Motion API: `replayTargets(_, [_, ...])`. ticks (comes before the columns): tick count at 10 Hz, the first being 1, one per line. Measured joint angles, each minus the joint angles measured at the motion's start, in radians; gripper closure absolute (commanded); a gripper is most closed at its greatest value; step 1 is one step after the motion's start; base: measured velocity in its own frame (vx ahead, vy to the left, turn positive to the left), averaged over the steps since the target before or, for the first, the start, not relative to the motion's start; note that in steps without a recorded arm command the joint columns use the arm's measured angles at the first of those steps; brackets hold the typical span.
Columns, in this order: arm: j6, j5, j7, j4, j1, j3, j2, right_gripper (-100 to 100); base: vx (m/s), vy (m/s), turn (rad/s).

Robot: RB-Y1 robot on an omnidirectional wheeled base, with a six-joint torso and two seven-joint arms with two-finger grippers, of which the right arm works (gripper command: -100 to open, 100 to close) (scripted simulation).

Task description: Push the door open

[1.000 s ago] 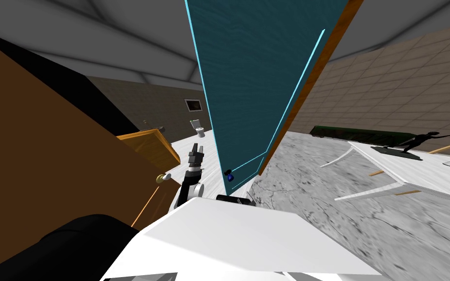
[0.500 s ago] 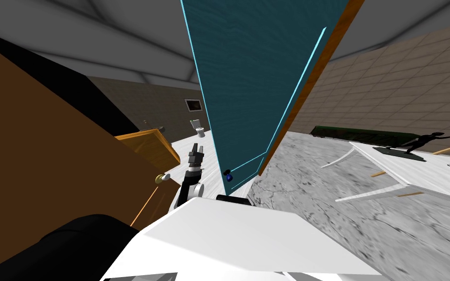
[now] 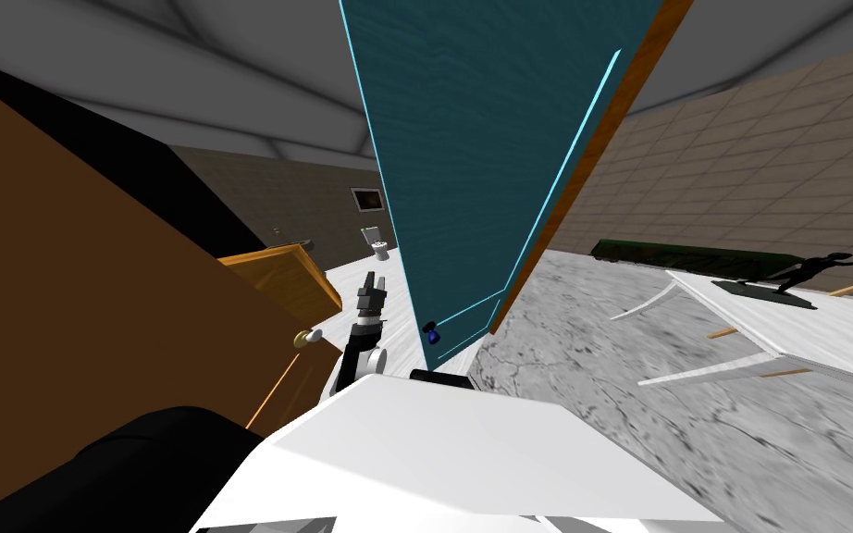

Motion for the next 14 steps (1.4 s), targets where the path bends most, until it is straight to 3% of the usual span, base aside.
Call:
replayTargets(4, [-0.012, -0.001, 0.096, -0.020, 0.023, -0.009, 0.013, -100, 0.007, -0.016, 0.010])
replayTargets(7, [0.000, 0.006, 0.146, -0.068, 0.058, -0.003, 0.020, -100, 0.005, -0.006, 0.006])
replayTargets(9, [-0.019, 0.001, 0.162, -0.053, 0.051, -0.007, 0.023, -100, 0.045, 0.036, 0.005])
replayTargets(11, [-0.008, -0.001, 0.161, -0.046, 0.034, -0.007, 0.009, -100, 0.140, 0.112, 0.014])
replayTargets(14, [0.007, -0.004, 0.161, -0.033, 0.008, -0.008, 0.006, -100, 0.142, 0.134, 0.010])
